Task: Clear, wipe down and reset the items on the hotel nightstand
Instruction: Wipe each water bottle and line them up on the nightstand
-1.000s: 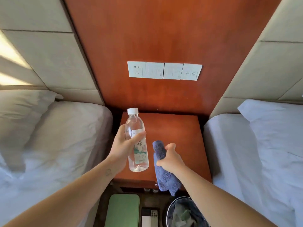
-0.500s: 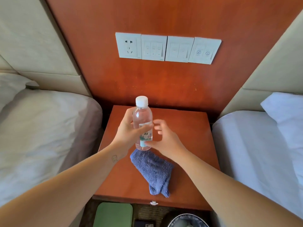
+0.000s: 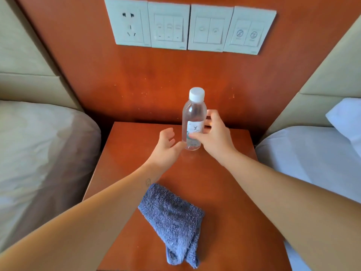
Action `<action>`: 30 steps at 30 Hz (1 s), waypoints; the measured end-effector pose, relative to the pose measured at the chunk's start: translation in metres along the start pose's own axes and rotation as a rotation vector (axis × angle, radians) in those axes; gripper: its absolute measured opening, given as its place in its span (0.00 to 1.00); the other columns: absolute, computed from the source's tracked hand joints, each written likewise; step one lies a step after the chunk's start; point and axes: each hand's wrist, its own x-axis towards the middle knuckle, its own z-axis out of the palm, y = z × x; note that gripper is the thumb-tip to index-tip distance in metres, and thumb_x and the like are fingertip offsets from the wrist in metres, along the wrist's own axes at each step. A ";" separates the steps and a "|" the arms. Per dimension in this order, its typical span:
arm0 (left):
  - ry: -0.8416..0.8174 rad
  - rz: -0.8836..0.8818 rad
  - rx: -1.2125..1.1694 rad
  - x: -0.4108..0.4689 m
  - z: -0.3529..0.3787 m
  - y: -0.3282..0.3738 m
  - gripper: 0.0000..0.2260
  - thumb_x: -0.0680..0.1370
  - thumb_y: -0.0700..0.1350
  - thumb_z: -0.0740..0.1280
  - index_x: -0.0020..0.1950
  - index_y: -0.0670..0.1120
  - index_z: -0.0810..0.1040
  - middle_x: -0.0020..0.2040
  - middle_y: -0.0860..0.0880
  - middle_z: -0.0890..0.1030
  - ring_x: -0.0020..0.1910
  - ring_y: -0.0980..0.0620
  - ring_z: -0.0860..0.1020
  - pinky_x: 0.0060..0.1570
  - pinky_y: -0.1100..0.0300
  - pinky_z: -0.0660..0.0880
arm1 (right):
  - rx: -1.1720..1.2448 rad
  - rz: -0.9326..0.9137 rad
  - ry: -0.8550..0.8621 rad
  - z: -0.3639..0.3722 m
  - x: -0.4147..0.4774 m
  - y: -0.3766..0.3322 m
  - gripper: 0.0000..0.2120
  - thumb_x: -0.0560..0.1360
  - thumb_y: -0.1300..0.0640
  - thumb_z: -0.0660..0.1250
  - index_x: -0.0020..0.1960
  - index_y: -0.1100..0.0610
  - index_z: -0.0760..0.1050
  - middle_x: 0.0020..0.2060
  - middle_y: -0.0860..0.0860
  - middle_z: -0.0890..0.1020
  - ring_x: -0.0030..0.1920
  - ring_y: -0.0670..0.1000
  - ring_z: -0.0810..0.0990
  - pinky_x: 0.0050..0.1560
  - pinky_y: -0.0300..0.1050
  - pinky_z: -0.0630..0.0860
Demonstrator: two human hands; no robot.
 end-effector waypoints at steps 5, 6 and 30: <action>-0.169 0.058 0.316 0.020 0.015 -0.022 0.34 0.72 0.42 0.64 0.78 0.53 0.57 0.66 0.61 0.70 0.66 0.57 0.67 0.65 0.64 0.65 | 0.004 0.024 0.063 0.004 0.028 0.016 0.29 0.69 0.58 0.77 0.63 0.49 0.65 0.56 0.47 0.80 0.53 0.50 0.81 0.52 0.50 0.81; -0.174 0.057 0.364 0.025 0.018 -0.024 0.36 0.72 0.45 0.63 0.79 0.53 0.54 0.72 0.58 0.67 0.72 0.55 0.64 0.73 0.57 0.59 | 0.002 0.027 0.072 0.006 0.032 0.018 0.29 0.69 0.58 0.77 0.64 0.49 0.65 0.57 0.47 0.80 0.54 0.50 0.81 0.53 0.51 0.81; -0.114 -0.046 0.368 0.065 0.030 -0.027 0.36 0.77 0.44 0.63 0.80 0.58 0.47 0.81 0.52 0.48 0.77 0.50 0.33 0.74 0.49 0.36 | -0.059 0.098 0.088 0.016 0.090 0.022 0.37 0.72 0.56 0.74 0.74 0.53 0.58 0.62 0.54 0.76 0.63 0.55 0.76 0.61 0.50 0.74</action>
